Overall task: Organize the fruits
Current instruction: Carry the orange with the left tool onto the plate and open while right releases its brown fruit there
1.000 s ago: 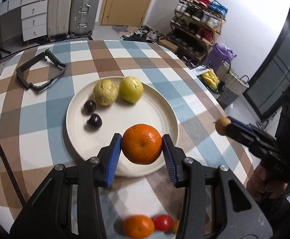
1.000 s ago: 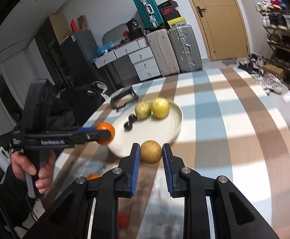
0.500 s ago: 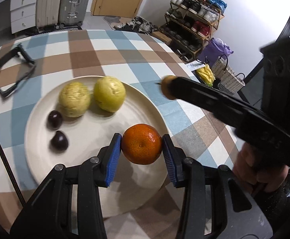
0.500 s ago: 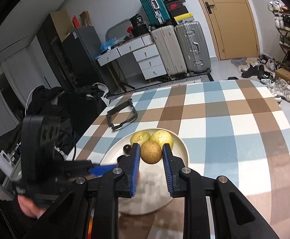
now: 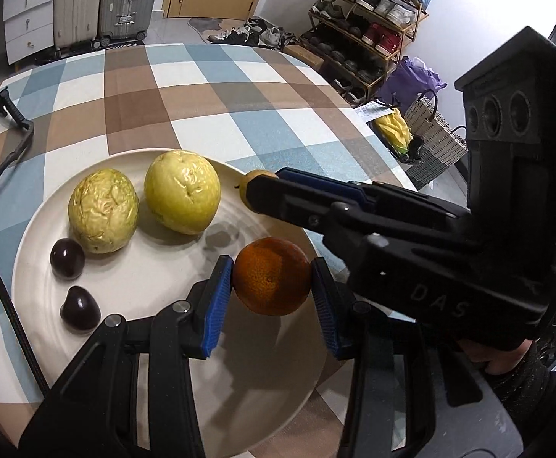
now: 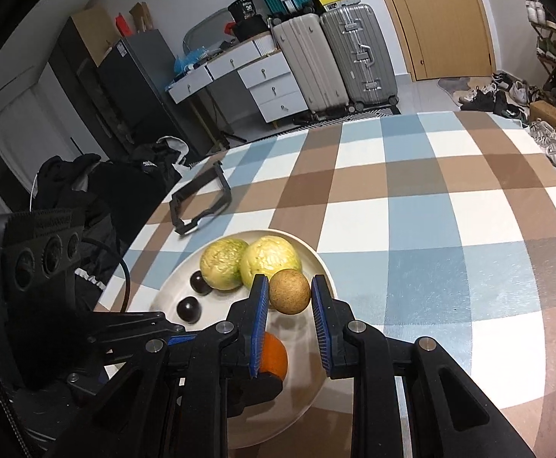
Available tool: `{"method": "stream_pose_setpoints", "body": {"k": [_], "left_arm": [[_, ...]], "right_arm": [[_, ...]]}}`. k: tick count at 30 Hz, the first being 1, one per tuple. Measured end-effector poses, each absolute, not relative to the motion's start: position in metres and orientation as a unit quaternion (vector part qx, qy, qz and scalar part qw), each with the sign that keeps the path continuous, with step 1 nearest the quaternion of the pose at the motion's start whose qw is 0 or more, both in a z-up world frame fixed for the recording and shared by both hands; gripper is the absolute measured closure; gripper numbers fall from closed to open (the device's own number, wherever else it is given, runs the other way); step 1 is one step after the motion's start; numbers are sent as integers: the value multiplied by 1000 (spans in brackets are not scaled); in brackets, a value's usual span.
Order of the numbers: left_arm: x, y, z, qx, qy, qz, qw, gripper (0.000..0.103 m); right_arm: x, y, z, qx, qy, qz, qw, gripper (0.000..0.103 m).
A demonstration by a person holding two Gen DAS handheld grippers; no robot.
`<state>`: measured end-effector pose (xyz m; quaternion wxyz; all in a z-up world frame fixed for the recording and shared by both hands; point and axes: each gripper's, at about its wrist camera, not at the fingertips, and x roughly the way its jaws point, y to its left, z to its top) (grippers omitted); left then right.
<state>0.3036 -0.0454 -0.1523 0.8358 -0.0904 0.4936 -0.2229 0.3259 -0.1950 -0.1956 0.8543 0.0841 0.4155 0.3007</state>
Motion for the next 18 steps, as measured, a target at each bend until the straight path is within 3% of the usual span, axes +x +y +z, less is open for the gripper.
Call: {"method": "stream_pose_setpoints", "body": {"k": [18], "left_arm": [[309,-41,-152,-97,492,-210,839,64]], "right_arm": [[333,-193,-204,88,424,283,856,77]]}}
